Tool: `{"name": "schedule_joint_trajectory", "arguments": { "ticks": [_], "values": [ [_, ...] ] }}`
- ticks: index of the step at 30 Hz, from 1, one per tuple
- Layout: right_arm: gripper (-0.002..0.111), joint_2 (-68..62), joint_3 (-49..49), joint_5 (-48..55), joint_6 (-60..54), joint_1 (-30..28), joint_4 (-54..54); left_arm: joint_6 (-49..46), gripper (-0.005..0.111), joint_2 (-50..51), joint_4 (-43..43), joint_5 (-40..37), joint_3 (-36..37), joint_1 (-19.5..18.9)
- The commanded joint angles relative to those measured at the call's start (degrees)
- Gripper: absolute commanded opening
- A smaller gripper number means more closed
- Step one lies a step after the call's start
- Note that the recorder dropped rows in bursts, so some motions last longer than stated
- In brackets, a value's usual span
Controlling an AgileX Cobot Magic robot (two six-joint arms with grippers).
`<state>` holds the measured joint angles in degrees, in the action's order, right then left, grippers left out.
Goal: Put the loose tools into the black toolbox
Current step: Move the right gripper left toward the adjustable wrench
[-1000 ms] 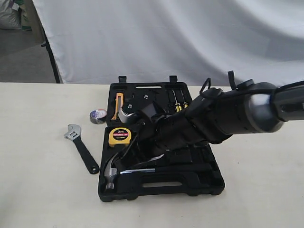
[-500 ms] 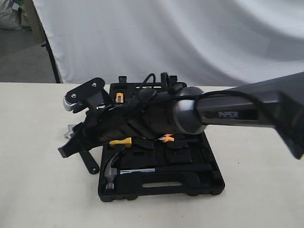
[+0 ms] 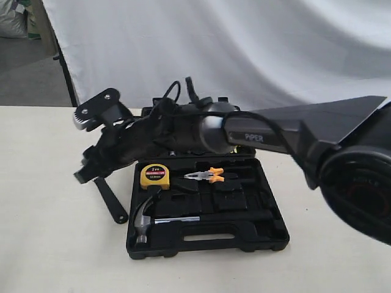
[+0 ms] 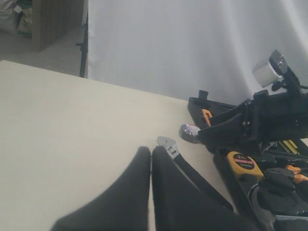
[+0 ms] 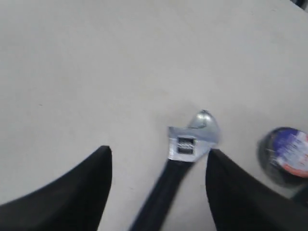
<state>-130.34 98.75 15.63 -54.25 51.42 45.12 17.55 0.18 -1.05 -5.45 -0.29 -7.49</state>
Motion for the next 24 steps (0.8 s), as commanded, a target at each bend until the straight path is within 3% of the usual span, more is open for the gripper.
{"name": "schedule_joint_trajectory", "arguments": {
  "ticks": [1, 6, 12, 16, 24],
  "values": [
    [0.055, 2.9, 0.4, 4.0, 21.0, -6.4, -17.1, 0.3, 0.001, -0.2, -0.3, 0.4, -0.2, -1.5],
    [0.055, 5.2, 0.4, 17.0, 39.4, -13.1, -35.8, 0.3, 0.001, -0.2, -0.3, 0.4, -0.2, -1.5],
    [0.055, 5.3, 0.4, 27.9, 42.9, -14.9, -37.0, 0.3, 0.001, -0.2, -0.3, 0.4, -0.2, -1.5],
    [0.055, 5.3, 0.4, 25.8, 39.2, -11.3, -32.9, 0.3, 0.001, -0.2, -0.3, 0.4, -0.2, -1.5],
    [0.051, 4.2, 0.5, 11.3, 34.4, -1.0, -32.7, 0.3, 0.001, -0.2, -0.3, 0.4, -0.2, -1.5]
  ]
}}
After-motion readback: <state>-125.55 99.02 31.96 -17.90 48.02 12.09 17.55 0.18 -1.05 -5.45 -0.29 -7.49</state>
